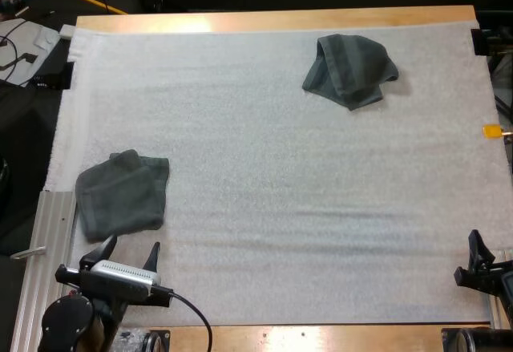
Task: Pick towel from pile, fold and stack
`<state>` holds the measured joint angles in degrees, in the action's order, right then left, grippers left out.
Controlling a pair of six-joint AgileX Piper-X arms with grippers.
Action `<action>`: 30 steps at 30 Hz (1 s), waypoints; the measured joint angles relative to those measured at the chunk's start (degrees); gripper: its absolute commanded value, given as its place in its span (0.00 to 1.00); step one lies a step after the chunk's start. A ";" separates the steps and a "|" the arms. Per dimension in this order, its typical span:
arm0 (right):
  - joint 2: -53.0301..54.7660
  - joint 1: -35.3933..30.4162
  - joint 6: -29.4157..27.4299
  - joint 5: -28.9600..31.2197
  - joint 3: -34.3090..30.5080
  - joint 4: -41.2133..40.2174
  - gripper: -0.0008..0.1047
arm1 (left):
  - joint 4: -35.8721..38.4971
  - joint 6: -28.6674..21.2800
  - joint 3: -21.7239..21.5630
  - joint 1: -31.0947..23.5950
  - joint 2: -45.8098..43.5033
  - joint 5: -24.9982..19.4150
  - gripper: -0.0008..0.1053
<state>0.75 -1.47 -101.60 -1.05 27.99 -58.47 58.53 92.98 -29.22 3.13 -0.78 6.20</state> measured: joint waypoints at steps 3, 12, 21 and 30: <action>0.00 0.00 0.00 0.00 0.00 0.00 0.64 | 0.00 0.00 0.00 0.11 0.00 0.00 0.59; 0.00 0.00 0.00 0.00 0.00 0.00 0.63 | 0.00 0.00 0.00 0.11 0.00 0.00 0.59; 0.00 0.00 0.10 0.00 1.34 -0.14 0.63 | 0.00 0.00 -1.64 0.37 0.00 1.65 0.59; -3.73 0.00 0.26 -3.21 8.29 -2.52 0.63 | -0.39 0.00 -7.40 5.79 3.20 4.59 0.59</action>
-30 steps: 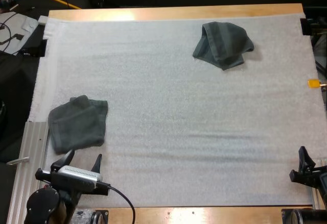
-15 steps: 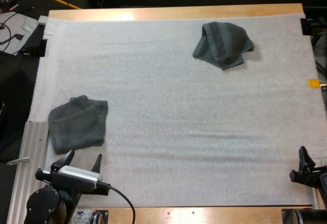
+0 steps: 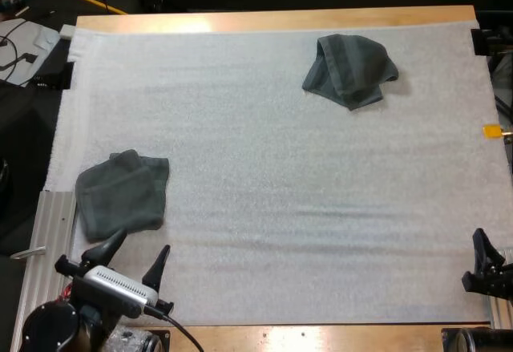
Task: Pick towel from pile, fold and stack
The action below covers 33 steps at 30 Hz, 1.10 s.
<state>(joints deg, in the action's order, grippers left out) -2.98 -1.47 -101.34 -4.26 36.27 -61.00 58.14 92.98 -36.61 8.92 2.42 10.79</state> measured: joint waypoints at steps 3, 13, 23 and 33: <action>-2.34 0.00 0.16 -3.28 3.12 -1.42 0.63 | -0.03 0.00 -1.99 1.82 2.25 0.72 0.59; -9.67 0.00 0.20 -15.25 12.55 -4.91 0.63 | -1.72 0.54 -7.62 5.47 8.62 6.28 0.59; -15.25 0.00 0.13 -22.00 17.67 -6.36 0.63 | -2.02 0.54 -11.23 9.08 14.43 6.35 0.59; -31.12 0.58 8.51 -21.96 17.77 5.51 0.63 | -2.02 0.54 -11.47 9.08 15.12 6.35 0.59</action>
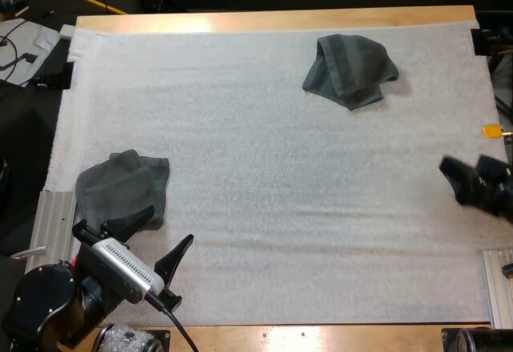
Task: Pick towel from pile, fold and stack
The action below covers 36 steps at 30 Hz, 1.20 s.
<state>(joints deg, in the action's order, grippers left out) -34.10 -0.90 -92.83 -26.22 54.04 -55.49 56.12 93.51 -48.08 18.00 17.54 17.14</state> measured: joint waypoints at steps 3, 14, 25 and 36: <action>-5.73 0.94 3.36 0.82 -0.18 4.14 0.63 | -0.10 0.00 -0.20 0.07 0.39 0.00 0.59; -21.80 3.38 12.71 5.08 0.57 16.45 0.63 | -0.10 0.00 -0.19 0.06 0.51 0.11 0.59; -41.05 12.57 25.52 16.65 0.56 32.83 0.63 | -0.10 0.00 -0.19 0.06 0.51 0.11 0.59; -53.51 13.03 32.77 18.37 5.64 37.72 0.63 | 0.02 0.00 -0.19 0.06 0.51 0.11 0.59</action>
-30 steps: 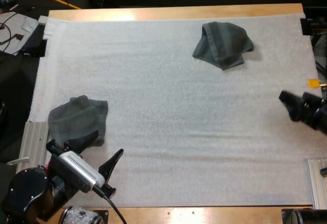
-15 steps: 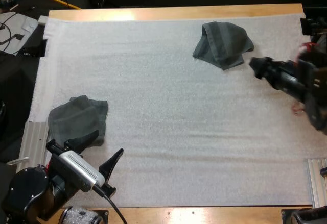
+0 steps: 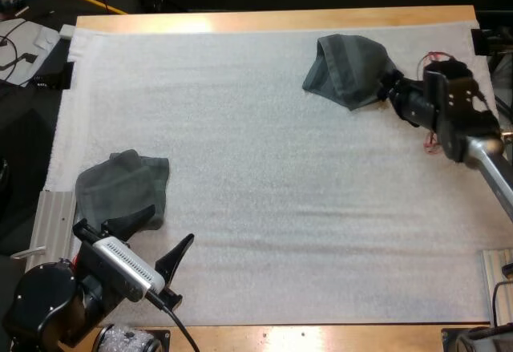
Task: Pick towel from pile, fold and stack
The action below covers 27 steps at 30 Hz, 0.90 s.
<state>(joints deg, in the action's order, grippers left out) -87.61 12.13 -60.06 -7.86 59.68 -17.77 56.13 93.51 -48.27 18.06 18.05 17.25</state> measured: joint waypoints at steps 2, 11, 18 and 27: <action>-3.46 0.00 1.14 0.00 1.33 0.70 0.63 | 0.00 0.00 0.00 0.00 0.00 0.00 0.59; -16.04 0.00 4.91 0.91 8.77 4.52 0.63 | 0.00 0.41 0.00 0.00 0.00 0.00 0.59; -23.83 0.00 6.77 1.54 14.06 5.59 0.60 | 0.00 0.68 0.00 0.00 0.00 0.10 0.59; -27.41 0.00 9.19 0.81 17.98 5.59 0.04 | 0.19 0.80 0.00 0.00 0.00 0.10 0.59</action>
<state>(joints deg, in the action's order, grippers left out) -115.01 12.13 -50.87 -7.05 77.67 -12.19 56.33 94.32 -48.27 18.06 18.05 17.35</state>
